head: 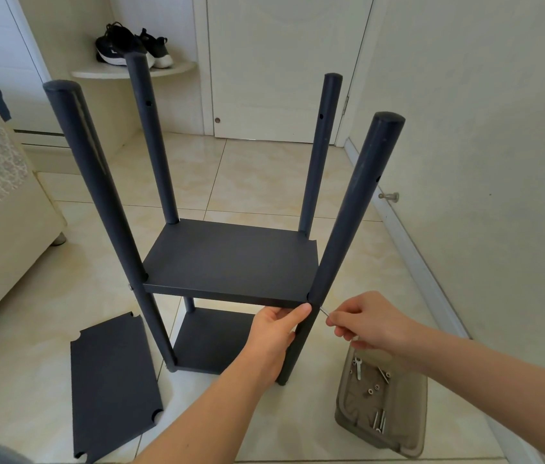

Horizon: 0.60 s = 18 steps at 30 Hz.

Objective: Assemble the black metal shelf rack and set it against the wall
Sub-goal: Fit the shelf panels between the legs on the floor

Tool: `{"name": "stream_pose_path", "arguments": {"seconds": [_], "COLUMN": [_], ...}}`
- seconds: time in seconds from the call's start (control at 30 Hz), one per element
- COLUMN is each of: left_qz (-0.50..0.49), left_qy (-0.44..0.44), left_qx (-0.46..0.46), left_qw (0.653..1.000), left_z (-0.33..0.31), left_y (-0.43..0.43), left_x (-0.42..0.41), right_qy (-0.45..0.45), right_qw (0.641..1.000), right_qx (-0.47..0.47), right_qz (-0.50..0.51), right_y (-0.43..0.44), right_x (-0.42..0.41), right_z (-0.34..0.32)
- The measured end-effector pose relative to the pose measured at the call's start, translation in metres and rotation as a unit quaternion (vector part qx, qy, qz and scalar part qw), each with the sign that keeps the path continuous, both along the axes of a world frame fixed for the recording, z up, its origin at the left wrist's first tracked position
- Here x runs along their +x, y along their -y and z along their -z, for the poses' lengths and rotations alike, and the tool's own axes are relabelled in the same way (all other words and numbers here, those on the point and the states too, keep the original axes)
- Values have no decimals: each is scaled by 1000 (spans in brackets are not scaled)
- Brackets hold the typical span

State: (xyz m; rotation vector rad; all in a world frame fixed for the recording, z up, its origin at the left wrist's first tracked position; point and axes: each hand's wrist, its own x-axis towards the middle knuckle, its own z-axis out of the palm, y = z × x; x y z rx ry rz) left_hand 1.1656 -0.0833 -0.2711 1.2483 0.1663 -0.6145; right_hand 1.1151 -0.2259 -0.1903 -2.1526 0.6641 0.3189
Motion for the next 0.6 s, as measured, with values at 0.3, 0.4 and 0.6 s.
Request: {"name": "stream_pose_path", "arguments": {"seconds": [0.3, 0.4, 0.6], "left_qz": [9, 11, 16], "left_qy": [3, 3, -9], "left_qx": [-5, -9, 4], "left_qw": [1000, 1000, 1000], "left_z": [1, 2, -1], "left_y": [1, 0, 4], "left_x": [1, 1, 4], "right_qy": [4, 23, 38], "right_qw": [999, 999, 999], "right_qx": [34, 25, -9], "right_qz": [34, 40, 14], "right_y": [-7, -7, -5], "right_x": [-4, -5, -3], "right_z": [4, 3, 2]}}
